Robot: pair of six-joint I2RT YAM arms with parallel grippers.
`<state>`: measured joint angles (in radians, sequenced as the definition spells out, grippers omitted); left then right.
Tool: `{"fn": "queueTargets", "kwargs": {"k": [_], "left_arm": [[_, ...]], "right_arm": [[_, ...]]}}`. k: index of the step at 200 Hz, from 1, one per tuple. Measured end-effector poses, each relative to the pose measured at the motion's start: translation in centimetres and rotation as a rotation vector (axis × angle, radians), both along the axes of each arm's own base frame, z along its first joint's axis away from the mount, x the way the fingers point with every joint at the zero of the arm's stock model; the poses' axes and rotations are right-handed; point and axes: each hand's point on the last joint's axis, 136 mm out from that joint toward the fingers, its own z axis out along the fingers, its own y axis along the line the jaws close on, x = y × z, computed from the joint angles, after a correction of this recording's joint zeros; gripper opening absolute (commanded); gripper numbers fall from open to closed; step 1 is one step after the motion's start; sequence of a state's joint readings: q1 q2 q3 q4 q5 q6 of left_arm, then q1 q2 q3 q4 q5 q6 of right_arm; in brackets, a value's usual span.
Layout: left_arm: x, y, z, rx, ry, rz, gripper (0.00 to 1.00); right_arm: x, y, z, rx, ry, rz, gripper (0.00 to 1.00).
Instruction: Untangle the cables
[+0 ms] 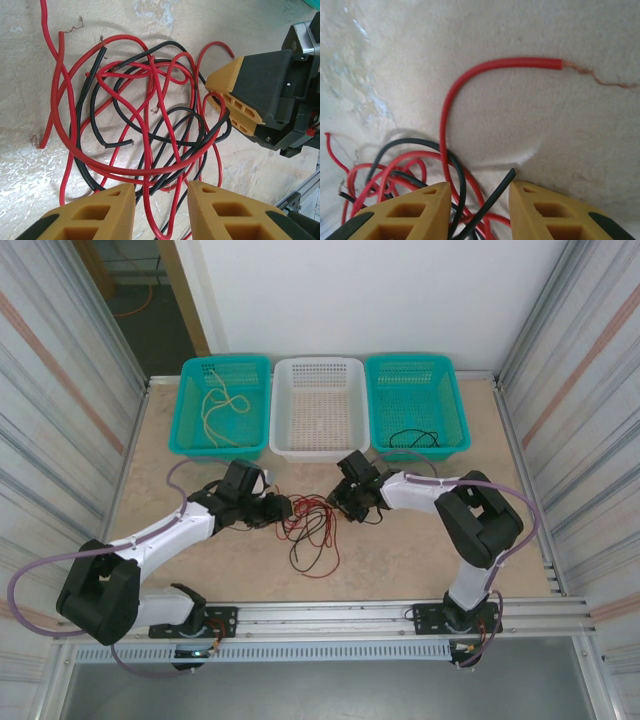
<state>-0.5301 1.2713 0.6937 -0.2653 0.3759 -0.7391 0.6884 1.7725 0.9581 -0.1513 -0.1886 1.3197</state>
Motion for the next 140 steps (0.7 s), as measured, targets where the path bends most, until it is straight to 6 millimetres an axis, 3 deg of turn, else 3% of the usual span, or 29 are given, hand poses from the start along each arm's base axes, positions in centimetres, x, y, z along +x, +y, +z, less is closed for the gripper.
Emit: {"fn": "queueTargets", "kwargs": {"k": [33, 69, 100, 123, 140], "left_arm": [[0.1, -0.1, 0.2, -0.001, -0.007, -0.003, 0.34], [0.0, 0.0, 0.2, 0.004, -0.004, -0.008, 0.34], [0.2, -0.2, 0.9, 0.007, -0.016, -0.023, 0.37], [0.7, -0.9, 2.6, -0.005, -0.065, -0.051, 0.43], [0.6, -1.9, 4.3, -0.02, -0.119, -0.091, 0.5]], "right_arm": [[0.2, 0.0, -0.1, 0.0, -0.003, -0.012, 0.1], [0.2, -1.2, 1.9, -0.068, -0.063, 0.013, 0.05], [1.1, -0.2, 8.5, -0.112, -0.261, 0.109, 0.06], [1.1, 1.4, 14.8, -0.12, -0.438, 0.185, 0.01], [0.7, 1.8, 17.9, -0.124, -0.525, 0.222, 0.0]]}}
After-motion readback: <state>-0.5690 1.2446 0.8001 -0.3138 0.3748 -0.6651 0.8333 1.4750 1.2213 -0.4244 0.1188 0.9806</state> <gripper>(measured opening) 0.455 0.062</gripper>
